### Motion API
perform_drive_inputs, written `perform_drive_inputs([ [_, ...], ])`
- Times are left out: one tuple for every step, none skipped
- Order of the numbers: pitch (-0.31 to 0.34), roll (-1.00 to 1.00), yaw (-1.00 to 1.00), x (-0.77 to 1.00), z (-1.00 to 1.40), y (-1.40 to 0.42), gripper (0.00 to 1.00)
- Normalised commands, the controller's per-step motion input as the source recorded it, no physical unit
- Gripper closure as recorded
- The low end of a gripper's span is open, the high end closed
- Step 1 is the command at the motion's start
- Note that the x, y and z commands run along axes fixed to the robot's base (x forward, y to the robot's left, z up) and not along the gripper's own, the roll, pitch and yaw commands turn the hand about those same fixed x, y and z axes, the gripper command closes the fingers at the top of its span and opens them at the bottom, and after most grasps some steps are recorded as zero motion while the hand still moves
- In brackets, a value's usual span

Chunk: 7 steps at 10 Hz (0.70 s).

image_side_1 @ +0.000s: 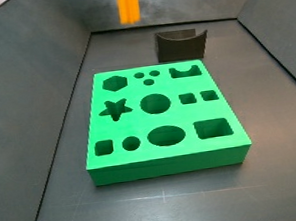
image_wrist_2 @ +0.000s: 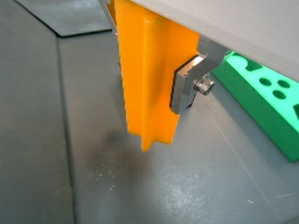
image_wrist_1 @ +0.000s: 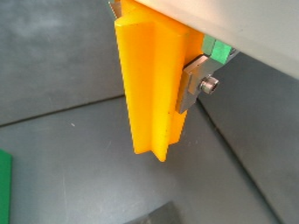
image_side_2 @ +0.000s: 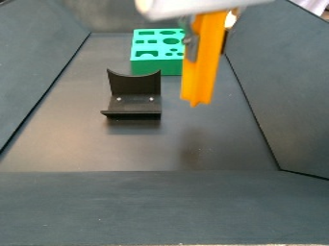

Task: Pick up the star object. Move up. Move to above the board. Insert the star object.
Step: Move to above the board.

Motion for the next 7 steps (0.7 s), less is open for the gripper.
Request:
perform_drive_inputs([
  [-0.087, -0.16, 0.1, -0.24, 1.0, 0.19, 1.0],
  [-0.058, -0.15, 0.04, -0.22, 1.0, 0.18, 1.0],
  [-0.029, -0.15, 0.01, -0.19, 1.0, 0.16, 1.0],
  [-0.023, -0.16, -0.01, -0.18, 1.0, 0.15, 1.0],
  [-0.02, -0.17, -0.02, -0.15, 0.99, 0.13, 1.0],
  [-0.01, -0.17, -0.03, -0.09, 0.82, 0.09, 1.0],
  [0.008, -0.17, -0.03, -0.05, 0.64, 0.07, 1.0],
])
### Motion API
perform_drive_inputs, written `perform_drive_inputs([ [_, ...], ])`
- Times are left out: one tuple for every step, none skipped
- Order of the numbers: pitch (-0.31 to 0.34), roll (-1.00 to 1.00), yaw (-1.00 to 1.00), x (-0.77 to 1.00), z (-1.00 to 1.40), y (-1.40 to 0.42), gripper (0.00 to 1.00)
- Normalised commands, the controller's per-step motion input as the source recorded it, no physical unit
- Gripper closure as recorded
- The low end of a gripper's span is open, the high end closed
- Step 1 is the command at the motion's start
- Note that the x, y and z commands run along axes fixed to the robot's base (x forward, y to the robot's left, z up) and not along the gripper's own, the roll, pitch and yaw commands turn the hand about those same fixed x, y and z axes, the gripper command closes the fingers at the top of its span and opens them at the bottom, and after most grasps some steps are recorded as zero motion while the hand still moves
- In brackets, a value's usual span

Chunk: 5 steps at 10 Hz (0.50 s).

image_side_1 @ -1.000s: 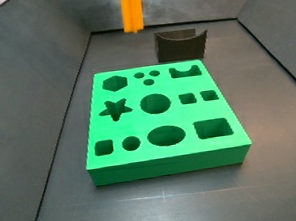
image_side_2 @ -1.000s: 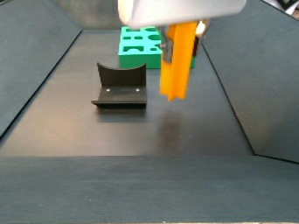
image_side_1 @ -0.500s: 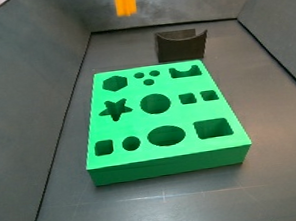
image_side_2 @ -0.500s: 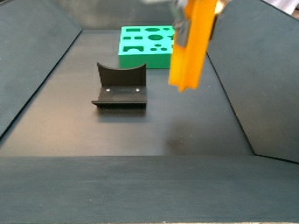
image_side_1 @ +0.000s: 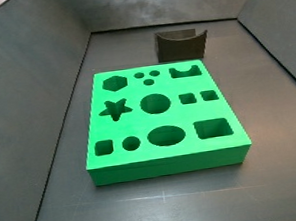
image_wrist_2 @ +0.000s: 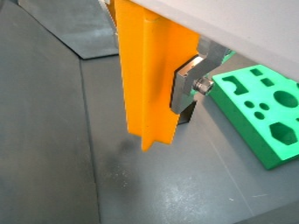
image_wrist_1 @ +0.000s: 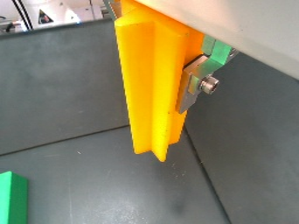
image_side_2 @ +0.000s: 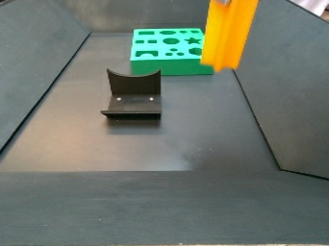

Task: Pick up the star object. Move up. Move to above the board. Insert the star object.
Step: Move to above the board.

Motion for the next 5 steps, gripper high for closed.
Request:
perform_drive_inputs([
  [0.03, -0.16, -0.03, -0.01, 0.42, 0.04, 1.0],
  [0.038, -0.16, -0.03, 0.0, 0.25, 0.03, 1.0],
  [0.156, 0.09, -1.0, 0.16, 0.13, -1.0, 1.0],
  [0.152, 0.11, -1.0, 0.16, 0.12, -1.0, 1.0],
  [0.156, 0.13, -1.0, 0.16, 0.12, -1.0, 1.0],
])
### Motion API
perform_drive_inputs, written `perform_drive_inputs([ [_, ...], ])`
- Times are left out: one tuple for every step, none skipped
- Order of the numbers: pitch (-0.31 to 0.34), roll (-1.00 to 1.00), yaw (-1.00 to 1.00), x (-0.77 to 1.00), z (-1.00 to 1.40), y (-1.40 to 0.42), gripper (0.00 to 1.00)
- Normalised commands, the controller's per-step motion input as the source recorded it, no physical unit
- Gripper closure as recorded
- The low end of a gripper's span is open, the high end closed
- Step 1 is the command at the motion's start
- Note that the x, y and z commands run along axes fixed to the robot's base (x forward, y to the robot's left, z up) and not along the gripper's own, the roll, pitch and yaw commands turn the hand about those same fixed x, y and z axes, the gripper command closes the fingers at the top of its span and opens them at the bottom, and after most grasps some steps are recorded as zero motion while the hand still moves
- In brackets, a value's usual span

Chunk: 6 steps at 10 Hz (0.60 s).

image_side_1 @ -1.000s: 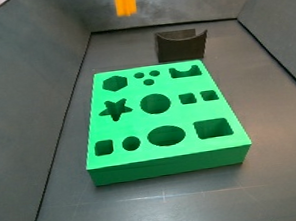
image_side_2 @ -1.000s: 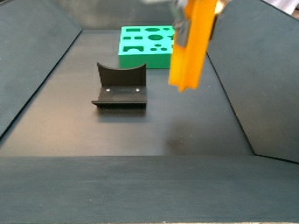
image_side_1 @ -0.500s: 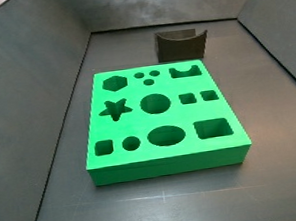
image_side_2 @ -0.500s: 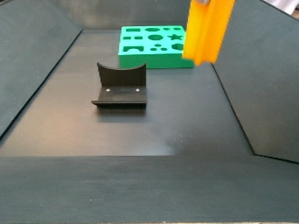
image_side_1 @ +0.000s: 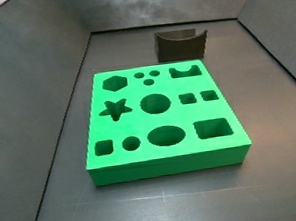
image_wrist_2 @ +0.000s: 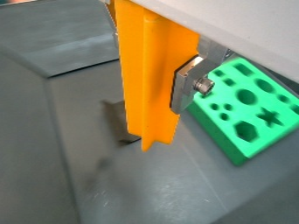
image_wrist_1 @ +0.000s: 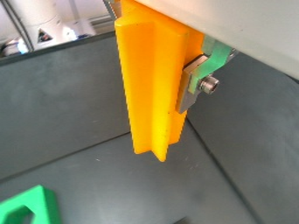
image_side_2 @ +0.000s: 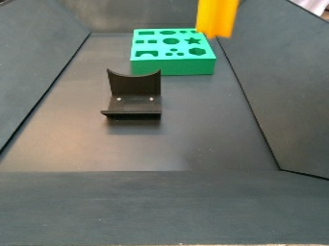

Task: Pick up the star object. Move up. Move to above the board. Insert the star object.
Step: Move to above the board.

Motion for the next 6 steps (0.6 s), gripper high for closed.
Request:
perform_drive_inputs([
  [0.158, 0.11, -1.0, 0.16, 0.12, -1.0, 1.0],
  [0.164, 0.1, -1.0, 0.16, 0.12, -1.0, 1.0],
  [0.191, 0.09, -0.92, 0.16, 0.13, -1.0, 1.0],
  [0.177, 0.06, -0.76, 0.17, 0.13, -1.0, 1.0],
  [0.139, 0.0, -0.35, 0.17, 0.14, -1.0, 1.0],
  [0.128, -0.03, -0.16, 0.18, 0.14, -1.0, 1.0],
])
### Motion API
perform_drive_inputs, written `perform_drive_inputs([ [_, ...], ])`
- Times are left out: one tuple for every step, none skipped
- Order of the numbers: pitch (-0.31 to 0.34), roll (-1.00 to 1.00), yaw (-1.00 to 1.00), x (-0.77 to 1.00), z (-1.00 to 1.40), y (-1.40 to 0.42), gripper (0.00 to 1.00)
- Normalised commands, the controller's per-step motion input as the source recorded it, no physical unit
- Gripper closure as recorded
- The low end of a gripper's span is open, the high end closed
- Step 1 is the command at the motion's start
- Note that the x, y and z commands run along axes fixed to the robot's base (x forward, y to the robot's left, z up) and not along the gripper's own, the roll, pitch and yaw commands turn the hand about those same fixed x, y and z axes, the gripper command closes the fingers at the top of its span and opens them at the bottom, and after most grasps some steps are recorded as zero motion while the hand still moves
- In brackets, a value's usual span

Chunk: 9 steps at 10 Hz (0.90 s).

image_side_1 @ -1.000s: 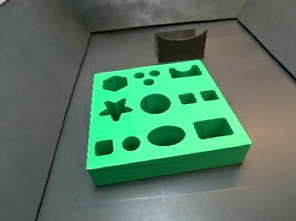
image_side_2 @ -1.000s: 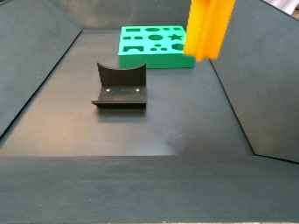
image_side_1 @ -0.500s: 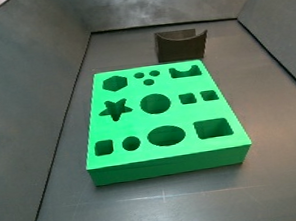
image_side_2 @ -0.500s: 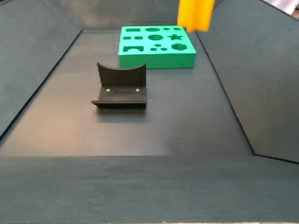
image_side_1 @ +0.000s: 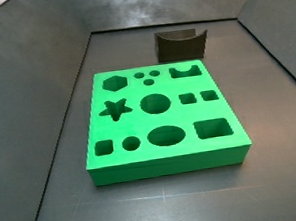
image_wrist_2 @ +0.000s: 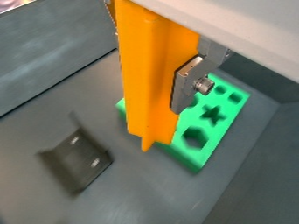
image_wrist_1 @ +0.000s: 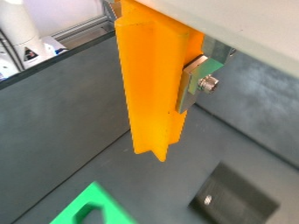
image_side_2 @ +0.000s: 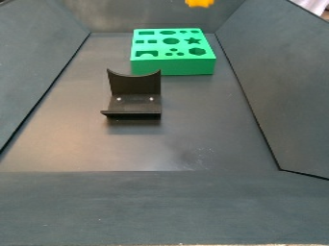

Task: Pick up the star object. Move up. Move to above the board. Insert the star object.
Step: Move to above the board.

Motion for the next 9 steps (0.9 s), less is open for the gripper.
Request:
perform_drive_inputs([
  [0.124, -0.03, -0.05, 0.19, 0.14, -1.0, 1.0],
  [0.121, -0.01, -0.03, 0.2, 0.14, -1.0, 1.0],
  [0.122, -0.02, -0.02, 0.21, 0.14, -1.0, 1.0],
  [0.122, 0.0, -0.01, 0.22, 0.15, -1.0, 1.0],
  [0.124, 0.01, 0.01, 0.24, 0.15, -1.0, 1.0],
  [0.124, 0.01, 0.01, 0.26, 0.15, -1.0, 1.0],
  [0.133, 0.03, 0.01, 0.29, 0.16, -0.99, 1.0],
  [0.148, 0.06, 0.01, 0.23, 0.1, -0.62, 1.0],
  [0.15, 0.08, 0.01, 0.19, 0.06, -0.36, 1.0],
])
